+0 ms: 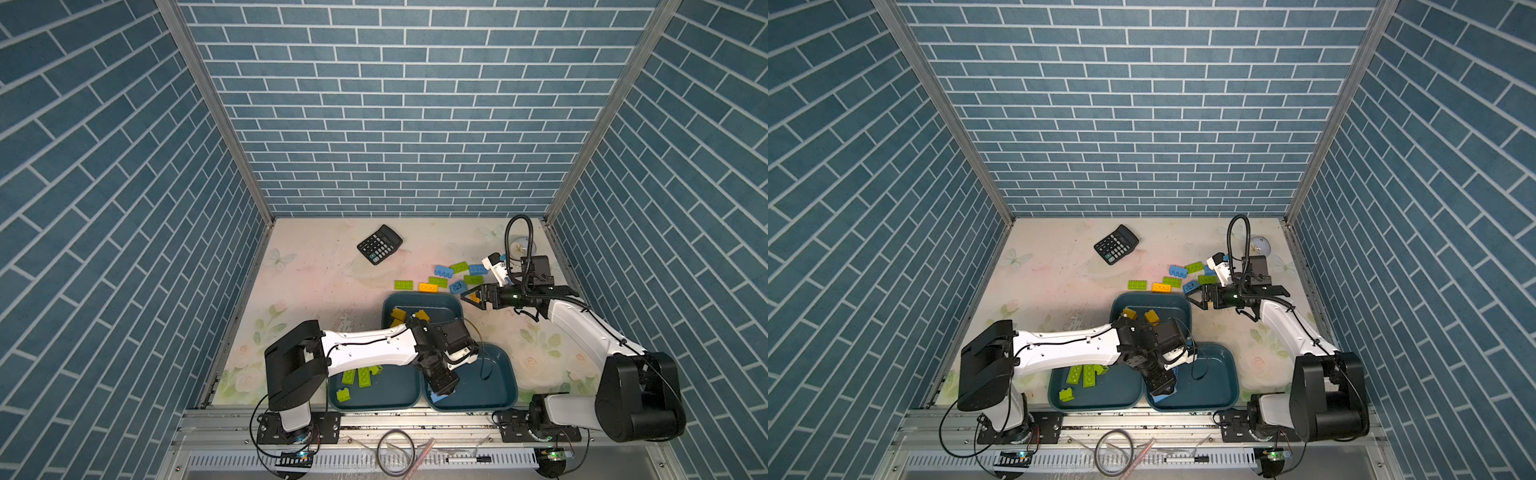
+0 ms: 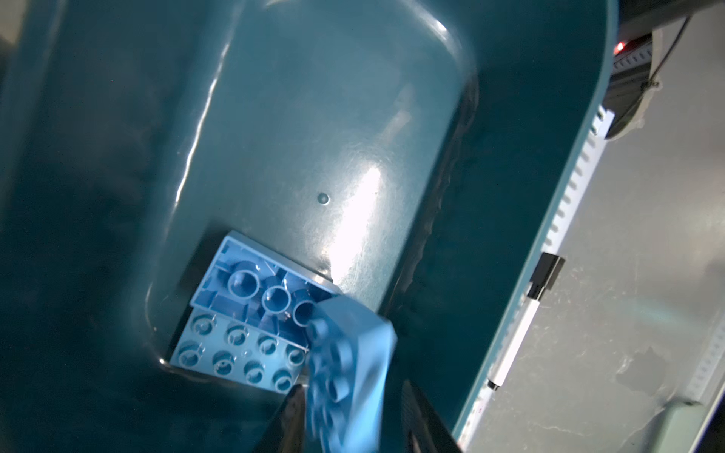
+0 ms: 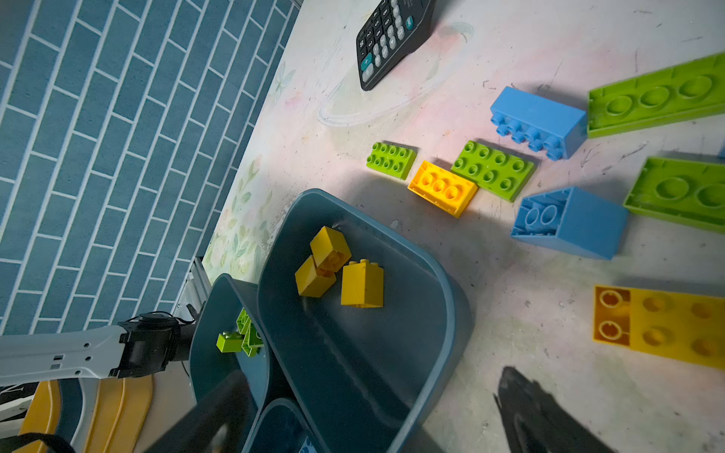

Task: Sort the legos into containers by color
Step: 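Carry the blue brick with the left gripper into the third teal bin and release, then move the left gripper back over a green brick near the calculator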

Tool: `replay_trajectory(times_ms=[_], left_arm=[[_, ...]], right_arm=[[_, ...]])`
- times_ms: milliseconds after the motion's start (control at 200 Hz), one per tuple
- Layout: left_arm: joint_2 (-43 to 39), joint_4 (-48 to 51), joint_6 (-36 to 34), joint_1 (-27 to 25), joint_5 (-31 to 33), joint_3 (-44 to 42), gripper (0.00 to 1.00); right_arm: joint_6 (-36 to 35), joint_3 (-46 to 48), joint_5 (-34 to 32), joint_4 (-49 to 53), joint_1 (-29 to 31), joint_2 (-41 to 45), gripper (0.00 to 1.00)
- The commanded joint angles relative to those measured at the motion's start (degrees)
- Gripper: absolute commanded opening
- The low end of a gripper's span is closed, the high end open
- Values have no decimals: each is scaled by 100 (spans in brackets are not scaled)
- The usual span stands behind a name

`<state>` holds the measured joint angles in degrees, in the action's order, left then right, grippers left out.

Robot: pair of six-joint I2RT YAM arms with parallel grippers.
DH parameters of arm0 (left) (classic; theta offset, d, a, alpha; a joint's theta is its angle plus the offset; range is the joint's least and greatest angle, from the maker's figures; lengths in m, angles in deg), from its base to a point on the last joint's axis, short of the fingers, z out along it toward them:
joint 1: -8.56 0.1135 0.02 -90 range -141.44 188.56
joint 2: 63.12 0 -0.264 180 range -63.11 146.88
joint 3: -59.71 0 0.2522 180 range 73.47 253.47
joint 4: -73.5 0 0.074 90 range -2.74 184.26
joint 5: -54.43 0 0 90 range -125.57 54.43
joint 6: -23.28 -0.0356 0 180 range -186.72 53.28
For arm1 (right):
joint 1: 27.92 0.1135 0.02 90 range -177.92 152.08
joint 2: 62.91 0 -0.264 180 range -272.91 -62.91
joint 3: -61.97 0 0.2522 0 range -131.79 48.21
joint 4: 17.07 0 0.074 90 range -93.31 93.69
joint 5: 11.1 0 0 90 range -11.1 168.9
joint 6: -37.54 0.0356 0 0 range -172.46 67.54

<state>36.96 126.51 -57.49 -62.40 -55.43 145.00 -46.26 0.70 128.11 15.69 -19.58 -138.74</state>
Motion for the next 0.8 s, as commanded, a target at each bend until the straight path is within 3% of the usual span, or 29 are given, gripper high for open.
replay_trajectory(times_ms=[0, 180, 360, 600, 795], left_arm=[[-180, 274, -207, 79, -86, 126, 53], [-508, 806, -485, 557, -120, 625, 64], [-584, 1395, -1017, 1528, 82, 1188, 67], [-408, 1200, -1352, 2870, 63, 1636, 68], [172, 963, -1283, 3490, 575, 2060, 68]], right_arm=[[-13, 32, -43, 175, -16, 122, 99], [30, -105, -52, 149, -12, 36, 99], [119, -301, -75, 79, -17, -54, 99], [103, -647, -149, 147, -16, -255, 99], [117, -895, -157, 162, -16, -440, 99]])
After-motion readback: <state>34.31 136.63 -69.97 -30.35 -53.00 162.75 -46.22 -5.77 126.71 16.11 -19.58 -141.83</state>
